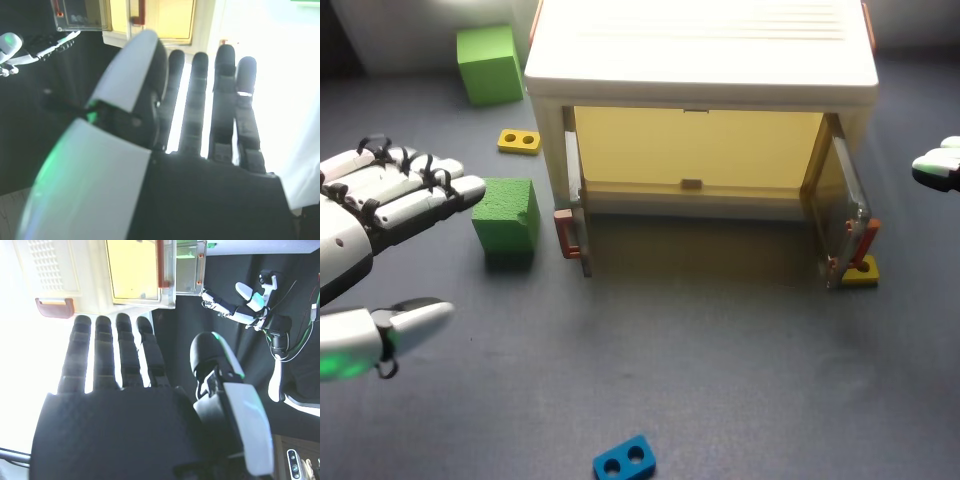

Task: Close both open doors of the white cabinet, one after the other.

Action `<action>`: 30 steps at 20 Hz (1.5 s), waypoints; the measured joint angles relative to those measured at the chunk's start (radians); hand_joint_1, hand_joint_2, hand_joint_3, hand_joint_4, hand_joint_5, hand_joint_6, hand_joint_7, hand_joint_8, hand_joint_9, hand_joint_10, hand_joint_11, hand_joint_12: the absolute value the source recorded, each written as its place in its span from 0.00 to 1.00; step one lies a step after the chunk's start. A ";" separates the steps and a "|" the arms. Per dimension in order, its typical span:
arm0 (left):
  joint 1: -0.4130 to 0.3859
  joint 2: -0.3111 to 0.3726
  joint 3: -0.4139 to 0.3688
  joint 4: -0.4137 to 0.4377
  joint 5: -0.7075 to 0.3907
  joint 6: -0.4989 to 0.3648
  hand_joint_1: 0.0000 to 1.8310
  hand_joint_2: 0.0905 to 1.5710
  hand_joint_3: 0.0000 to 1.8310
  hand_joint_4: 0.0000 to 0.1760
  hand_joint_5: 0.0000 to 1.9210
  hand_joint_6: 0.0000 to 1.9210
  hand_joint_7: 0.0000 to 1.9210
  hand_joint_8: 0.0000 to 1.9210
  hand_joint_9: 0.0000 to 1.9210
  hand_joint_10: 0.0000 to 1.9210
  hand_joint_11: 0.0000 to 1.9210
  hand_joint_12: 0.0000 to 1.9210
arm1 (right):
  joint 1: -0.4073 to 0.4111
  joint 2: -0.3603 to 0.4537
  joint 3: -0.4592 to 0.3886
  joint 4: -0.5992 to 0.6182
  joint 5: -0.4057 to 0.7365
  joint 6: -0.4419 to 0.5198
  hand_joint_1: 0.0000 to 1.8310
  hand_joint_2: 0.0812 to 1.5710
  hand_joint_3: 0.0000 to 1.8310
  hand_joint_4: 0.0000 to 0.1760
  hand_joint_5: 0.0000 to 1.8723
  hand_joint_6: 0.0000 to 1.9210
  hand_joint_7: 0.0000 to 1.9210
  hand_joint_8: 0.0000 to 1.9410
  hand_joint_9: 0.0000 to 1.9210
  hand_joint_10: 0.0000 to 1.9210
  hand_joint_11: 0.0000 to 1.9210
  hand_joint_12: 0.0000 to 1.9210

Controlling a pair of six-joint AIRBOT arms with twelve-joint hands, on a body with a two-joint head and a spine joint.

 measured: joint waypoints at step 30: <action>-0.235 -0.146 0.087 0.174 0.216 -0.024 0.00 0.95 0.00 0.00 0.00 0.00 0.00 0.00 0.00 0.00 0.00 0.15 | 0.000 -0.002 0.005 -0.009 -0.005 0.000 0.00 0.93 0.00 0.20 0.08 0.00 0.08 0.00 0.05 0.00 0.10 0.00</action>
